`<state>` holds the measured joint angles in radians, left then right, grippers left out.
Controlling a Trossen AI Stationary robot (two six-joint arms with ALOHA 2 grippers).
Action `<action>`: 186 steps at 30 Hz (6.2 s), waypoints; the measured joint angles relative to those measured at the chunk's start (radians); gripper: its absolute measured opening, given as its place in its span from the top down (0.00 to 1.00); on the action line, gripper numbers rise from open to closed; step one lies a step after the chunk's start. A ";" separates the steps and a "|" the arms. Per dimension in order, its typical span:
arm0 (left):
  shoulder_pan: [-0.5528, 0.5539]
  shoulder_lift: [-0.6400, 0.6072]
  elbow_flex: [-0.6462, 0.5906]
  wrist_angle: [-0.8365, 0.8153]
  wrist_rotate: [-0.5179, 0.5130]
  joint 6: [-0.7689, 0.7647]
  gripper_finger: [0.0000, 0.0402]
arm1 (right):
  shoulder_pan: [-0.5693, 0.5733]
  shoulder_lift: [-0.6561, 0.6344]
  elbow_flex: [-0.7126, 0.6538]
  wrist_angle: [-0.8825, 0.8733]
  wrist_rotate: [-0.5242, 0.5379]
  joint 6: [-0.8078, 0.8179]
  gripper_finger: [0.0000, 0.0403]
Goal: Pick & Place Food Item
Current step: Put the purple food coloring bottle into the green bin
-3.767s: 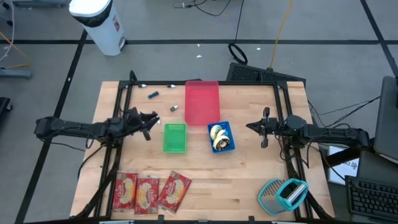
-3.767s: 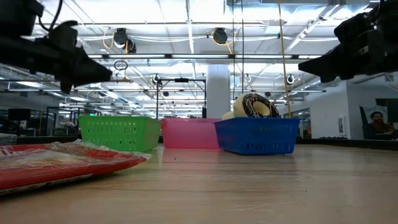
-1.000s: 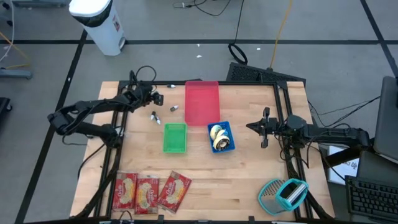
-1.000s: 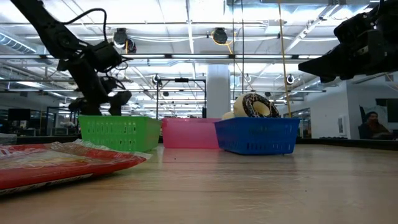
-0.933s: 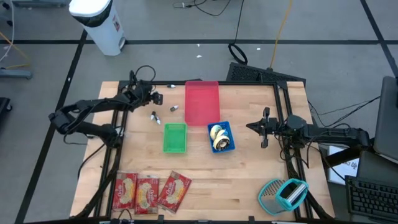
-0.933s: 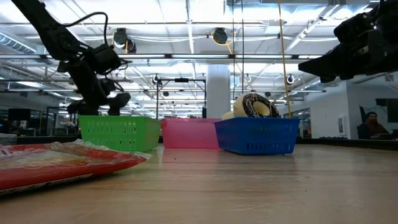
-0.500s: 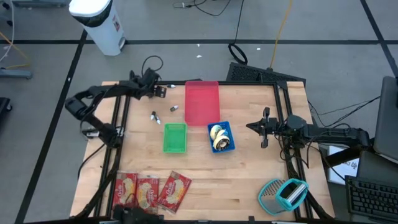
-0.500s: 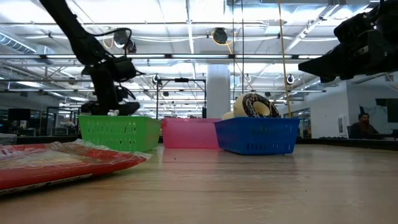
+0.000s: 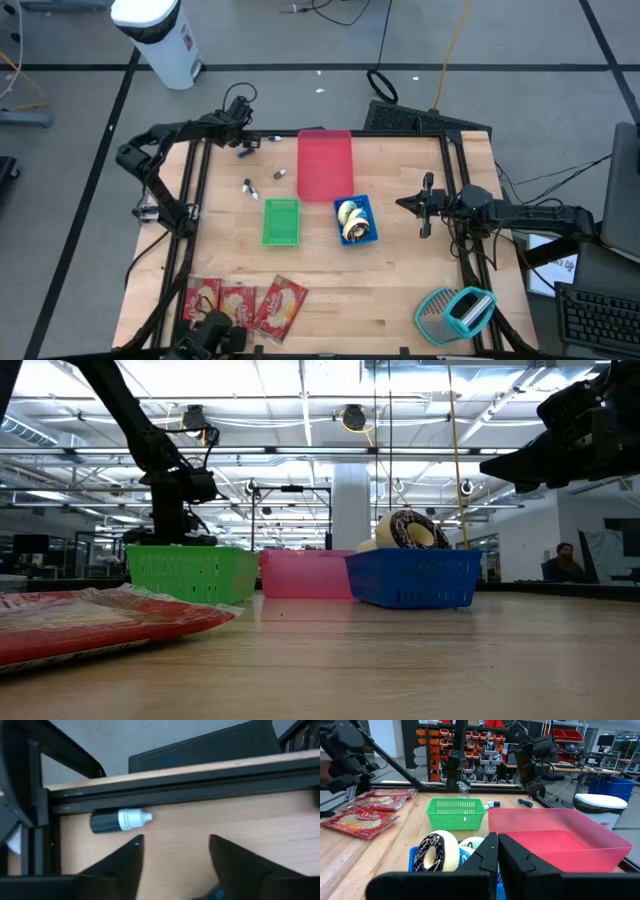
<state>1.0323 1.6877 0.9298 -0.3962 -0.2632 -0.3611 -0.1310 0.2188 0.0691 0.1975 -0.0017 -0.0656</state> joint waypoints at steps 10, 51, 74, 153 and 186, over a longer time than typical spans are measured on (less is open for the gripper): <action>0.076 0.000 0.001 -0.037 -0.053 0.060 0.97 | 0.000 0.000 0.000 0.000 0.000 0.000 1.00; 0.009 -0.028 0.013 -0.189 0.168 0.160 0.99 | 0.000 0.000 0.000 0.000 0.000 0.001 0.99; -0.231 -0.053 0.014 -0.172 0.051 -0.037 0.52 | 0.000 0.000 0.000 0.000 0.000 0.000 0.99; -0.474 -0.395 0.012 -0.292 0.133 0.166 0.88 | 0.000 0.000 0.000 0.000 0.000 0.000 1.00; -1.039 -0.083 0.013 -0.242 0.104 -0.305 0.78 | 0.000 0.000 0.000 0.008 0.000 -0.001 0.99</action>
<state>-0.0071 1.6047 0.9432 -0.6379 -0.1587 -0.6664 -0.1311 0.2189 0.0689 0.2058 -0.0014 -0.0662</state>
